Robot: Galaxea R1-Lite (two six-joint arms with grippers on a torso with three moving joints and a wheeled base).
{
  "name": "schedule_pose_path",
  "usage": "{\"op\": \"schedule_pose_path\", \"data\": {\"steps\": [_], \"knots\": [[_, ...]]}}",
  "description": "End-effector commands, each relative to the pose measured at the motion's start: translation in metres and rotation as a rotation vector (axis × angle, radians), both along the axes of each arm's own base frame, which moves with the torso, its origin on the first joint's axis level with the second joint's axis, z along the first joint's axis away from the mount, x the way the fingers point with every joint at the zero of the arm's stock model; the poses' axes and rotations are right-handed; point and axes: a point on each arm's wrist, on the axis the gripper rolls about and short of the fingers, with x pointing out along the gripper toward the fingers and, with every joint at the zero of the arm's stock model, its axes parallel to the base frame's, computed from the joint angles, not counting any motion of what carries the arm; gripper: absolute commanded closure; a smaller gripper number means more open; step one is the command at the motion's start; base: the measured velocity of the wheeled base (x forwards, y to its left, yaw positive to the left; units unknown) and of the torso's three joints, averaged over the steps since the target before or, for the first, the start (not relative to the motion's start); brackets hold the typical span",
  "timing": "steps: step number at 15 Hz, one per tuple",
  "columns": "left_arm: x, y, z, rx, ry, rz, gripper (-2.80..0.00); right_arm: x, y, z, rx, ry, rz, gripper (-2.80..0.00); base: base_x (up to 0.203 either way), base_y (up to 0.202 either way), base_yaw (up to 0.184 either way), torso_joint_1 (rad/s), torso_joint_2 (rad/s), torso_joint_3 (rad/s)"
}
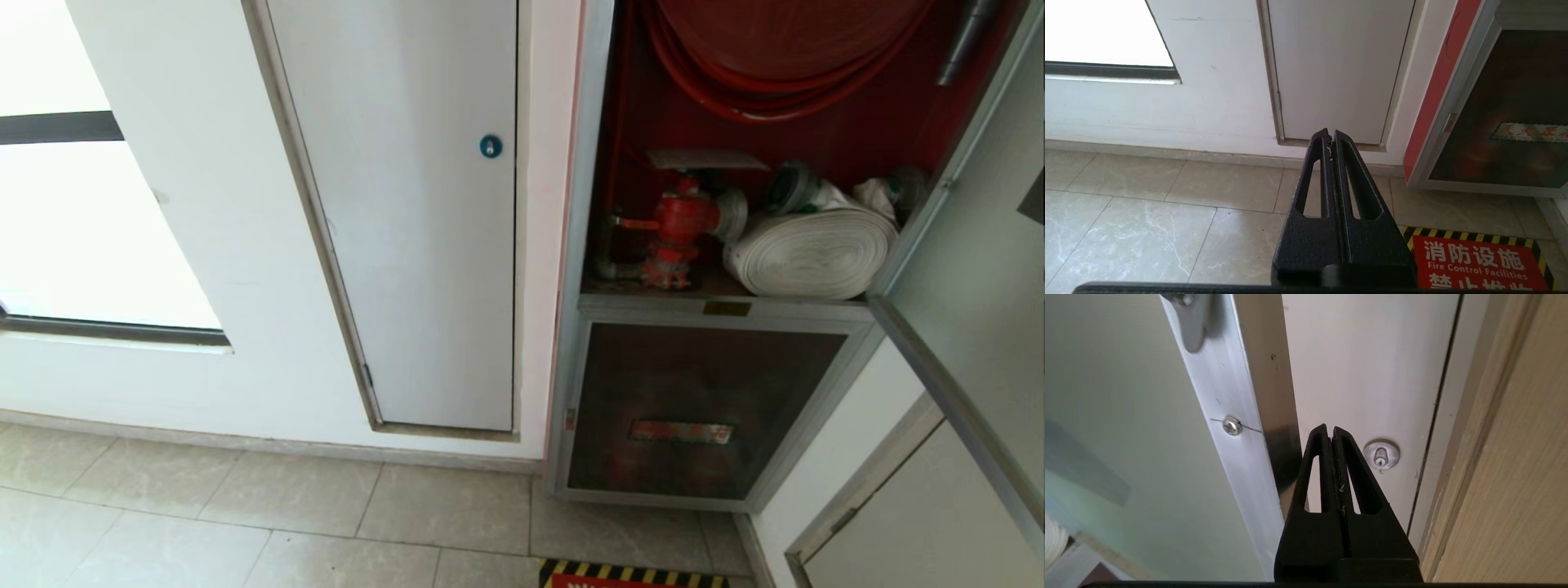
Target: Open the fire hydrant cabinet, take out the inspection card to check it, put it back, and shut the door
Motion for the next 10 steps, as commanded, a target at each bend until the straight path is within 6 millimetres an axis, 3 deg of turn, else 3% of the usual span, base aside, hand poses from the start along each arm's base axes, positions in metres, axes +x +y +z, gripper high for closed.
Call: {"op": "schedule_pose_path", "data": {"steps": [1, 10], "knots": [[0.0, 0.0, 0.0, 0.0, 0.003, 0.0, 0.0, 0.001, -0.001, -0.002, 0.003, 0.005, 0.007, 0.0, 0.0, 0.0, 0.0, 0.0, 0.0, 0.0], [0.0, 0.0, 0.0, 0.0, 0.003, 0.0, 0.0, -0.004, 0.006, -0.012, 0.007, -0.016, 0.118, 0.0, 0.0, 0.0, 0.0, 0.0, 0.0, 0.0]]}}
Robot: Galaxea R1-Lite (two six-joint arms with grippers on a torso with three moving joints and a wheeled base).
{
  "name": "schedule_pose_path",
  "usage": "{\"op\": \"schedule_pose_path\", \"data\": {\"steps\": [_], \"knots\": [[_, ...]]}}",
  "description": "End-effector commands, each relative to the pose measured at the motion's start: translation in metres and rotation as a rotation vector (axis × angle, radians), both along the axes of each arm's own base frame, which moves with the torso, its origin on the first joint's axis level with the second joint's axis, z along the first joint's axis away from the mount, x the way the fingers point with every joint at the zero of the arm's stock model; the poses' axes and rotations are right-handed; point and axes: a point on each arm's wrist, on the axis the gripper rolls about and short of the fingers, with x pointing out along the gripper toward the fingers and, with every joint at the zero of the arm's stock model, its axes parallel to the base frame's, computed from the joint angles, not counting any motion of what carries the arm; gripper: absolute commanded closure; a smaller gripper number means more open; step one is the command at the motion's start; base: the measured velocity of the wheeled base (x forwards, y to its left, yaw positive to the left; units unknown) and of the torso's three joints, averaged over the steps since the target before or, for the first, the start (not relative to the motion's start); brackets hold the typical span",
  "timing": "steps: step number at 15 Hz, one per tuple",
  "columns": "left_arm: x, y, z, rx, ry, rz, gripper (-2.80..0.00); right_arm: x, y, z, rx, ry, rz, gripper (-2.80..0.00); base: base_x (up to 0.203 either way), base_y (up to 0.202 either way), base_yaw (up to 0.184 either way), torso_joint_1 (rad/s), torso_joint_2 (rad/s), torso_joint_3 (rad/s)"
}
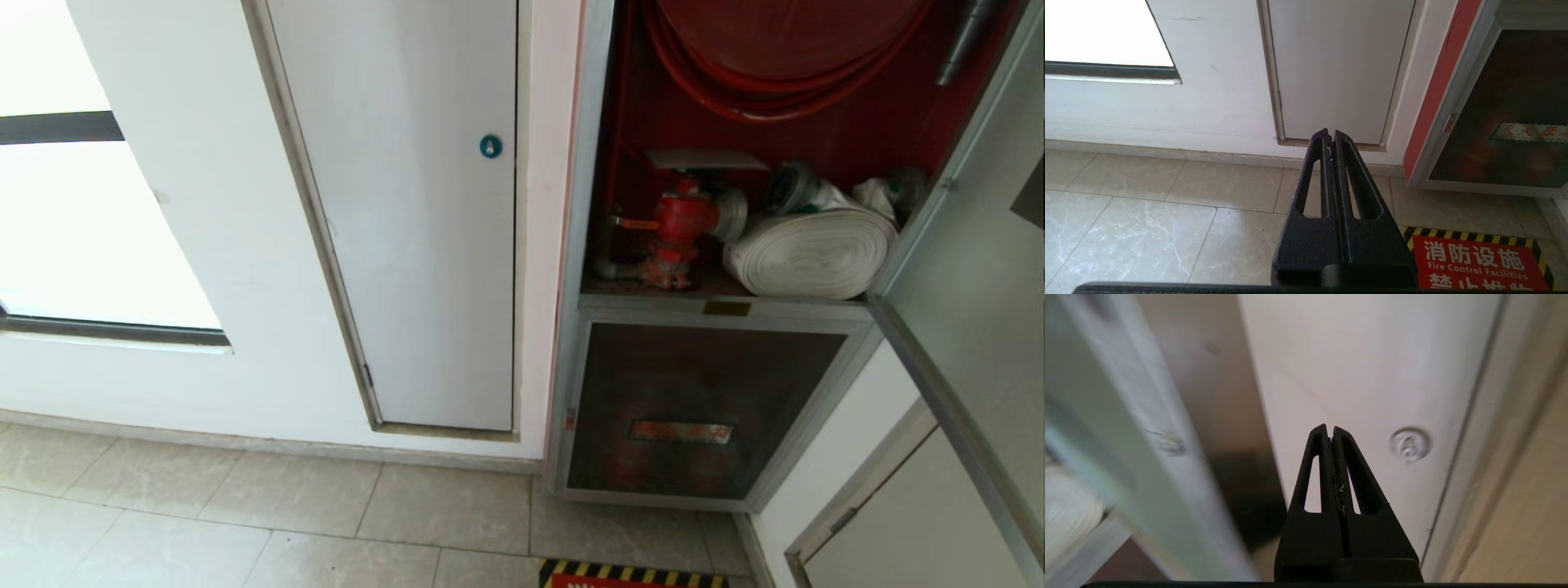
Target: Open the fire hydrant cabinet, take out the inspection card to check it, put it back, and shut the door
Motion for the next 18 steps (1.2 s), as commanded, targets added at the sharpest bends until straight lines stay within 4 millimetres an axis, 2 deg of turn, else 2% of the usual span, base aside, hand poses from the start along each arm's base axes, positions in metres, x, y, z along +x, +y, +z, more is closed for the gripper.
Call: {"op": "schedule_pose_path", "data": {"steps": [1, 6, 18], "knots": [[0.0, 0.0, 0.0, 0.0, 0.003, 0.0, 0.0, -0.007, 0.007, -0.004, -0.009, -0.008, 0.037, 0.0, 0.0, 0.0, 0.0, 0.0, 0.0, 0.0], [0.0, 0.0, 0.0, 0.0, 0.003, 0.0, 0.0, -0.01, 0.019, -0.011, -0.012, -0.01, 0.182, 0.0, 0.0, 0.0, 0.0, 0.0, 0.0, 0.0], [0.0, 0.0, 0.0, 0.0, 0.003, 0.0, 0.0, 0.002, 0.045, -0.014, -0.002, -0.061, 0.591, 0.0, 0.0, 0.0, 0.0, 0.0, 0.0, 0.0]]}}
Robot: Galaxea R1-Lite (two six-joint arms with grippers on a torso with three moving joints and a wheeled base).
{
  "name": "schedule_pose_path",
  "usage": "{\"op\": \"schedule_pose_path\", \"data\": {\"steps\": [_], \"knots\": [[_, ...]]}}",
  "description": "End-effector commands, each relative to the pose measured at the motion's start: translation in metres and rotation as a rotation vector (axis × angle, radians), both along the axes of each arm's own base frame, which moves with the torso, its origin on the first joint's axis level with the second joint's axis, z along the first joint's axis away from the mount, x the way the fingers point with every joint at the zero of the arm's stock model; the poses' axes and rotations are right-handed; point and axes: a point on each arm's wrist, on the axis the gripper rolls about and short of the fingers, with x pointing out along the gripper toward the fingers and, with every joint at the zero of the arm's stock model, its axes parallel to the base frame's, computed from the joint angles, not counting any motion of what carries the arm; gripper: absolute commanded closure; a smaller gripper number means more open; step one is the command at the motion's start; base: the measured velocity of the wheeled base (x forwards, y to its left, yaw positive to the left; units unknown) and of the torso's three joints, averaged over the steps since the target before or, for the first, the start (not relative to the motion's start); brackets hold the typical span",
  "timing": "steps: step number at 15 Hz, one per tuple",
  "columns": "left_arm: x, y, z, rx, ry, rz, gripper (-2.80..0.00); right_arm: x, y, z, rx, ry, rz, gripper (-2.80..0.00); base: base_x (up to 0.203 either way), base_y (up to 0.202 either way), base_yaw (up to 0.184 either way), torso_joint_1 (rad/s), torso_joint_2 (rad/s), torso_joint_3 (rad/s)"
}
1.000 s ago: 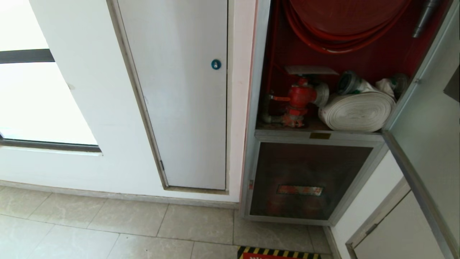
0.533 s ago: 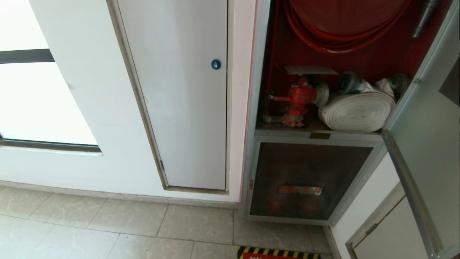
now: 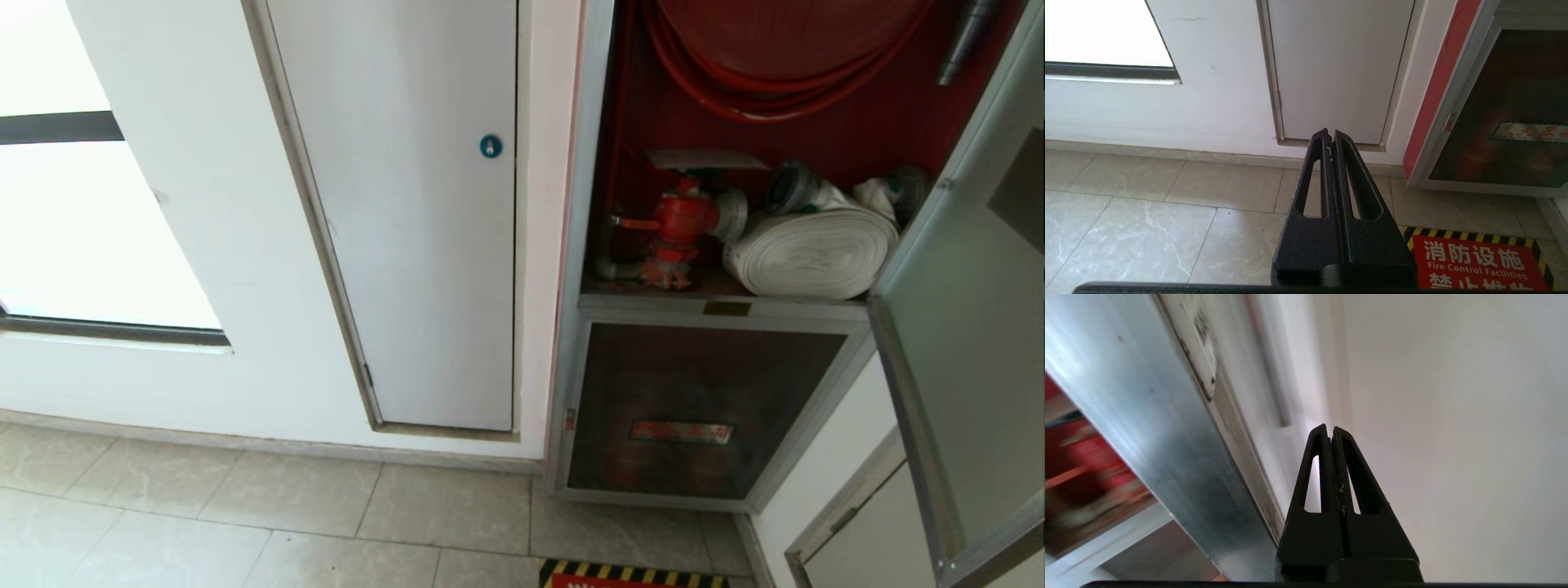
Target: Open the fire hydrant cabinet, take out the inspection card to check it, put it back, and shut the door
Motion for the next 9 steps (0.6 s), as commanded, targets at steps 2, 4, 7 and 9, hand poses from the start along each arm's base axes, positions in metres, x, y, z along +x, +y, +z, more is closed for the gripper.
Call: {"op": "schedule_pose_path", "data": {"steps": [2, 4, 7, 9], "knots": [[0.0, 0.0, 0.0, 0.0, 0.003, 0.001, 0.0, -0.002, 0.003, 0.008, -0.041, -0.087, 0.032, 0.0, 0.0, 0.0, 0.0, 0.0, 0.0, 0.0], [0.0, 0.0, 0.0, 0.0, 0.003, 0.001, 0.0, 0.0, 0.004, 0.006, -0.096, -0.1, 0.099, 0.0, 0.0, 0.0, 0.0, 0.0, 0.0, 0.0], [0.0, 0.0, 0.0, 0.0, 0.003, 0.001, 0.0, 0.004, 0.009, 0.006, -0.105, -0.108, 0.204, 0.0, 0.0, 0.0, 0.0, 0.0, 0.0, 0.0], [0.0, 0.0, 0.0, 0.0, 0.003, 0.001, 0.0, 0.006, 0.015, 0.006, -0.108, -0.11, 0.29, 0.0, 0.0, 0.0, 0.0, 0.0, 0.0, 0.0]]}}
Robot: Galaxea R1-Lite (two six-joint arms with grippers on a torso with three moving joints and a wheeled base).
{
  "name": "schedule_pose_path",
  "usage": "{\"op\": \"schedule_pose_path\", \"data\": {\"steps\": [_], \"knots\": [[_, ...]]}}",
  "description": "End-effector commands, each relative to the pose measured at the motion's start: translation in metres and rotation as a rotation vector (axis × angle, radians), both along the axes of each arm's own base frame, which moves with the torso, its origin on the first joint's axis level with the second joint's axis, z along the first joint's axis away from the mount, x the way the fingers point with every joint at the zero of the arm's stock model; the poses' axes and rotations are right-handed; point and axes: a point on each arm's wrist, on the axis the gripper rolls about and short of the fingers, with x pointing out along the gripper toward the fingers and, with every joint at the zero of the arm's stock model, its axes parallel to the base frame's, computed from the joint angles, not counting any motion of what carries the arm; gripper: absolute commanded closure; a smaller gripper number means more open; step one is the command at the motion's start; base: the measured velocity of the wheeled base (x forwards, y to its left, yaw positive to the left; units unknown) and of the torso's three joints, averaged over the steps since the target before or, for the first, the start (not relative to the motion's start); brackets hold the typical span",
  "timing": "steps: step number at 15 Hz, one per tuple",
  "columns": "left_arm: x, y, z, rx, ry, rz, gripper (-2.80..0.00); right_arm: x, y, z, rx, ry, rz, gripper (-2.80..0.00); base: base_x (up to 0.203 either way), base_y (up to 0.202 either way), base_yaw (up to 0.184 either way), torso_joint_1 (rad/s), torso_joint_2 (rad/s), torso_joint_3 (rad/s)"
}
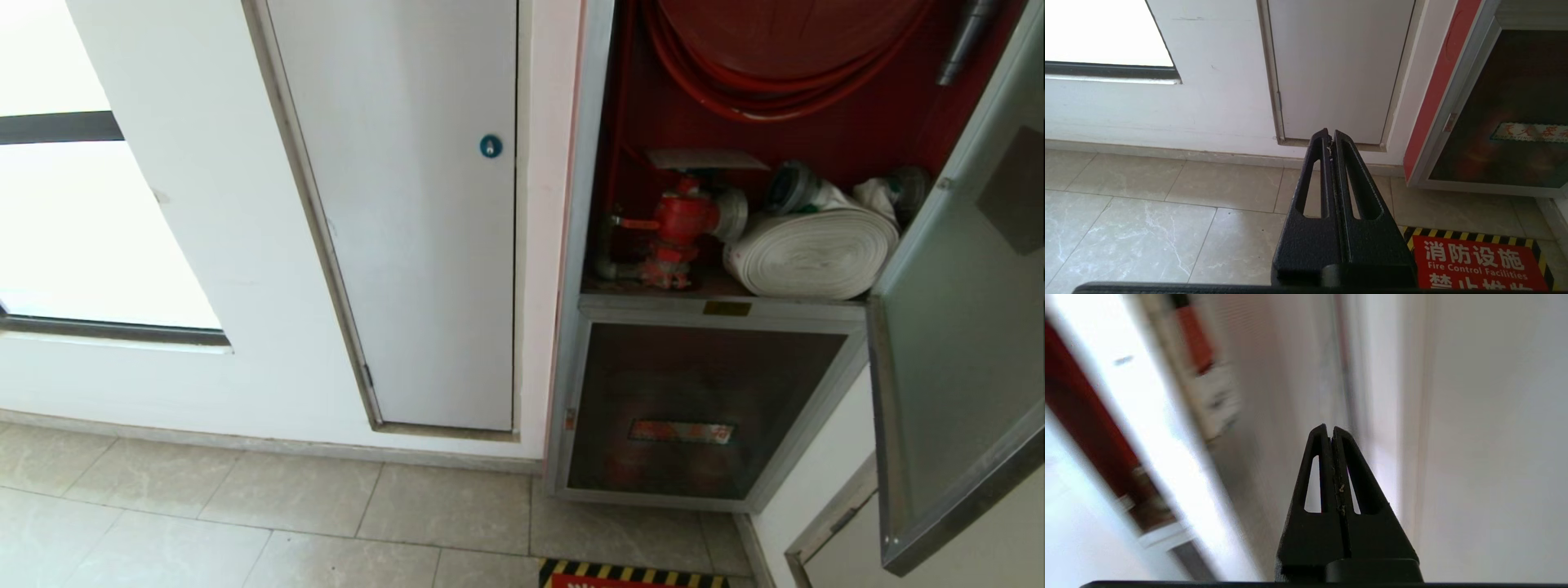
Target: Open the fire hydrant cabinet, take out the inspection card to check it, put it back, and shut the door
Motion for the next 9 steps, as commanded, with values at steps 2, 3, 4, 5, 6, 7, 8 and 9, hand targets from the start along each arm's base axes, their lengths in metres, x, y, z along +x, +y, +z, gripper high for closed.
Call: {"op": "schedule_pose_path", "data": {"steps": [2, 3, 4, 5, 6, 7, 8, 9], "knots": [[0.0, 0.0, 0.0, 0.0, 0.003, 0.001, 0.0, 0.006, 0.008, -0.001, -0.012, 0.014, 0.144, 0.0, 0.0, 0.0, 0.0, 0.0, 0.0, 0.0], [0.0, 0.0, 0.0, 0.0, 0.003, 0.002, 0.0, 0.01, 0.009, -0.002, -0.013, 0.024, 0.175, 0.0, 0.0, 0.0, 0.0, 0.0, 0.0, 0.0], [0.0, 0.0, 0.0, 0.0, 0.003, 0.002, 0.0, 0.014, 0.01, -0.004, -0.013, 0.037, 0.201, 0.0, 0.0, 0.0, 0.0, 0.0, 0.0, 0.0], [0.0, 0.0, 0.0, 0.0, 0.003, 0.001, 0.0, 0.019, 0.011, -0.005, -0.012, 0.049, 0.228, 0.0, 0.0, 0.0, 0.0, 0.0, 0.0, 0.0], [0.0, 0.0, 0.0, 0.0, 0.003, 0.001, 0.0, 0.022, 0.013, -0.006, -0.014, 0.057, 0.259, 0.0, 0.0, 0.0, 0.0, 0.0, 0.0, 0.0], [0.0, 0.0, 0.0, 0.0, 0.003, 0.001, 0.0, 0.024, 0.014, -0.005, -0.019, 0.055, 0.285, 0.0, 0.0, 0.0, 0.0, 0.0, 0.0, 0.0], [0.0, 0.0, 0.0, 0.0, 0.003, 0.001, 0.0, 0.025, 0.014, -0.005, -0.025, 0.048, 0.316, 0.0, 0.0, 0.0, 0.0, 0.0, 0.0, 0.0], [0.0, 0.0, 0.0, 0.0, 0.003, 0.001, 0.0, 0.028, 0.015, -0.004, -0.021, 0.045, 0.352, 0.0, 0.0, 0.0, 0.0, 0.0, 0.0, 0.0]]}}
